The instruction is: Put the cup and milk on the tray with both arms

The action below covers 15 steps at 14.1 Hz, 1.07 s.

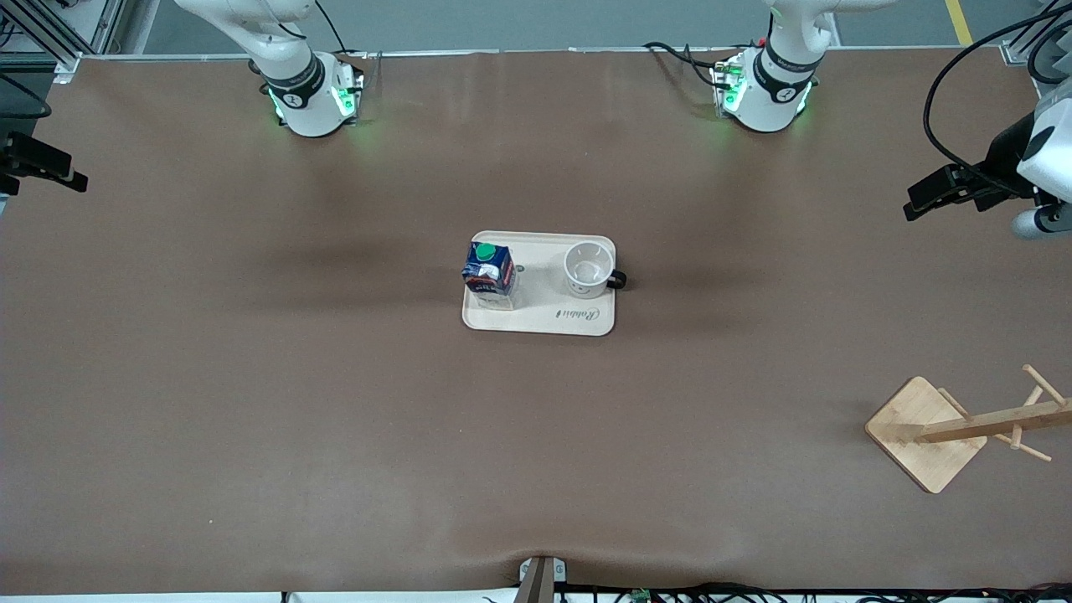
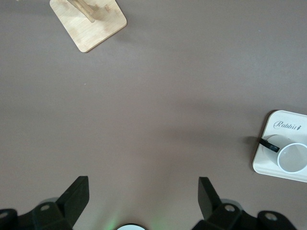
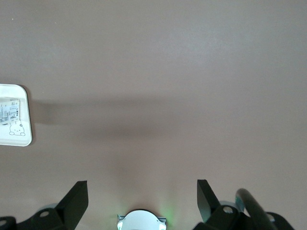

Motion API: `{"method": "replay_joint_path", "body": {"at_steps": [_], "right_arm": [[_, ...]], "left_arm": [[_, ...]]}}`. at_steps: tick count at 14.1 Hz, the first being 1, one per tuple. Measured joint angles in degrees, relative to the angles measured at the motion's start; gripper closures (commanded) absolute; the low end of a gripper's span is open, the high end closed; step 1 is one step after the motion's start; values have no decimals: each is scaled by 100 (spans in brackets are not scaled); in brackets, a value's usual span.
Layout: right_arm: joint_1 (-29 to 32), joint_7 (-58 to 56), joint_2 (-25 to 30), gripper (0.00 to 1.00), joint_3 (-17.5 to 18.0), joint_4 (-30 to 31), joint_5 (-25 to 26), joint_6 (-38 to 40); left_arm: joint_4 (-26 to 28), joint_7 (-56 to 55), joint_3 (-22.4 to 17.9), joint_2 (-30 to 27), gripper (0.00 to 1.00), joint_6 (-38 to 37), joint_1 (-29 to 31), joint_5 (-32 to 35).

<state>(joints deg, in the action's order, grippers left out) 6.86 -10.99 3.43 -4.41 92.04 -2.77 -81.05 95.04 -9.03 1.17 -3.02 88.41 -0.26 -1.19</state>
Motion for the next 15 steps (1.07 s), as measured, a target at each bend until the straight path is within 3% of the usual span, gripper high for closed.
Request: {"method": "replay_joint_path", "body": {"at_steps": [15], "right_arm": [[-1, 0, 0, 0, 14, -20, 0, 58]], "left_arm": [[-20, 5, 48, -92, 0, -169, -26, -1]]}}
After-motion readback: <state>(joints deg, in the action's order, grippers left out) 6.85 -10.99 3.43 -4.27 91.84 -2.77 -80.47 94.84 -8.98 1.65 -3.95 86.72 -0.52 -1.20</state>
